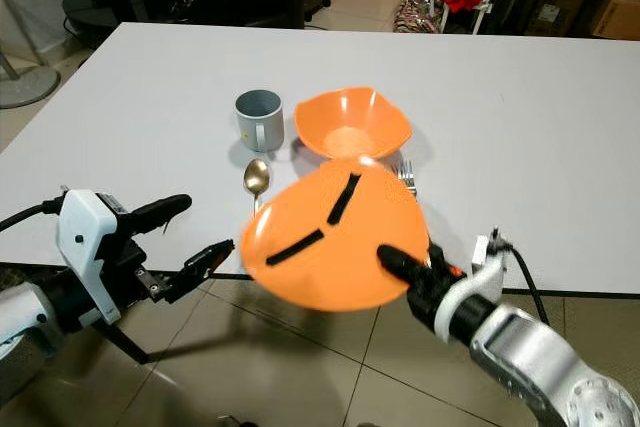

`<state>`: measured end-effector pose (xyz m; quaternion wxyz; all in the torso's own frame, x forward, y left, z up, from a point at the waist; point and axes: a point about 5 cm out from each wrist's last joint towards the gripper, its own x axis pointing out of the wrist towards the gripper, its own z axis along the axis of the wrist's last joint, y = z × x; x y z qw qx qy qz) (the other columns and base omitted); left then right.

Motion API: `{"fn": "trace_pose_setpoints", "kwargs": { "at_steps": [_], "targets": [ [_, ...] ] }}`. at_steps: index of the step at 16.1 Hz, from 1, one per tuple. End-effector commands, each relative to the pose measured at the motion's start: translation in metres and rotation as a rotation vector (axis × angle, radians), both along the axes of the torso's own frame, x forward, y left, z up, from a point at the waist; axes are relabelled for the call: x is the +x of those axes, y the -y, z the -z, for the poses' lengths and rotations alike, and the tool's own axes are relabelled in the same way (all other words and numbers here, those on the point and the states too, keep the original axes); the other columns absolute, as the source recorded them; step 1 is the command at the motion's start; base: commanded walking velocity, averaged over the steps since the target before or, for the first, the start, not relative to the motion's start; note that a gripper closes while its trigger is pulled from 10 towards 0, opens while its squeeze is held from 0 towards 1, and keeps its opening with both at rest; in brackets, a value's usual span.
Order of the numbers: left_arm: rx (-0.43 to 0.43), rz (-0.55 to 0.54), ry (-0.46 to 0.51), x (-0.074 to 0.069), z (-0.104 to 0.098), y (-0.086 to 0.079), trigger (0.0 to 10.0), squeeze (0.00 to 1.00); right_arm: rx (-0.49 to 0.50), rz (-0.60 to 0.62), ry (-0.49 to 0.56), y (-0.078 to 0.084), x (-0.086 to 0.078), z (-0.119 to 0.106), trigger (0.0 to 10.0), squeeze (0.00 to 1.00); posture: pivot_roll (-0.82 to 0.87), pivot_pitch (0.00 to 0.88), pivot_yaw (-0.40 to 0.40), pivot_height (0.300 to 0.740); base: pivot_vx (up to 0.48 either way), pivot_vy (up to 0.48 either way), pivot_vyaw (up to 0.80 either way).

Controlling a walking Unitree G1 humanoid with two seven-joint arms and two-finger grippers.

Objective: Setting the table

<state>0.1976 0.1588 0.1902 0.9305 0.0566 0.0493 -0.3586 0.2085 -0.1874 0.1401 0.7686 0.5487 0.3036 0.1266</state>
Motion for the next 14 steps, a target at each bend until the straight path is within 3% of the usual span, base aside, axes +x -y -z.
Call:
{"fn": "trace_pose_setpoints", "kwargs": {
  "at_steps": [1, 6, 11, 14],
  "targets": [
    [0.012, 0.022, -0.015, 0.0, 0.002, 0.003, 10.0, 0.0, 0.067, -0.024, 0.025, -0.002, 0.004, -0.007, 10.0, 0.0, -0.1, 0.074, 0.048, 0.74, 0.0, 0.0, 0.0],
    [0.01, 0.041, -0.041, 0.002, 0.008, 0.009, 10.0, 0.0, 0.08, -0.004, -0.017, 0.0, 0.02, -0.004, 10.0, 0.0, -0.09, 0.07, 0.046, 0.74, 0.0, 0.0, 0.0],
    [0.009, 0.031, -0.038, -0.002, 0.006, 0.006, 10.0, 0.0, 0.07, -0.046, 0.051, -0.003, 0.001, -0.009, 10.0, 0.0, -0.09, 0.078, 0.047, 0.74, 0.0, 0.0, 0.0],
    [0.011, 0.035, -0.04, -0.002, 0.006, 0.005, 10.0, 0.0, 0.051, -0.052, 0.028, -0.002, -0.007, -0.004, 10.0, 0.0, -0.09, 0.078, 0.047, 0.74, 0.0, 0.0, 0.0]
  ]
}}
